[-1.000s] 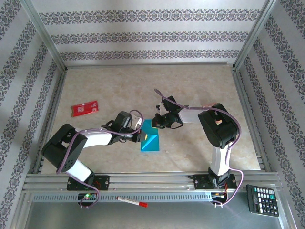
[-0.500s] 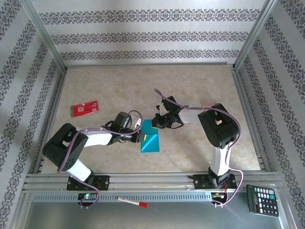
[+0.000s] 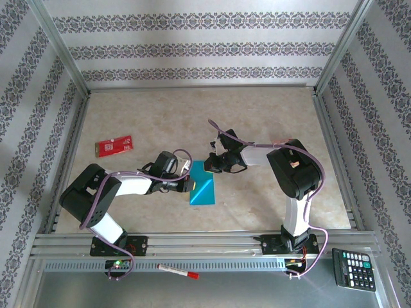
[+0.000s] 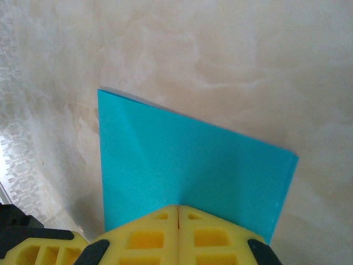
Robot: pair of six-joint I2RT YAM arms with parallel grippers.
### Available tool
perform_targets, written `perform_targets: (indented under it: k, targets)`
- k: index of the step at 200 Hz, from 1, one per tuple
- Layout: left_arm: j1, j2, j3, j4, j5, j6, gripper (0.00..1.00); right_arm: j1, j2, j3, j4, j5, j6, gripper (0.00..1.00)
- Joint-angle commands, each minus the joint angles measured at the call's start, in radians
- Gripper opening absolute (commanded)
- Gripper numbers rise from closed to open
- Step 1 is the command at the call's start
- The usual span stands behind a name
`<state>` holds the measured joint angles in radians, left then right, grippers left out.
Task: Fold a paper plane with a square sheet of paper (pick it up from the middle)
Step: Fold the triangle a second time at the center of the table.
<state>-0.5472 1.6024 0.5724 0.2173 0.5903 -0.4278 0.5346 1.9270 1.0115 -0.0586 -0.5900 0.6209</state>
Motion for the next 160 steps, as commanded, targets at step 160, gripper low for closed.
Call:
perform_targets:
  k: [160]
  targets:
    - [0.021,0.030,0.037,-0.039,-0.003,0.015,0.00,0.009,0.040,-0.053,-0.095,0.086,-0.020,0.00]
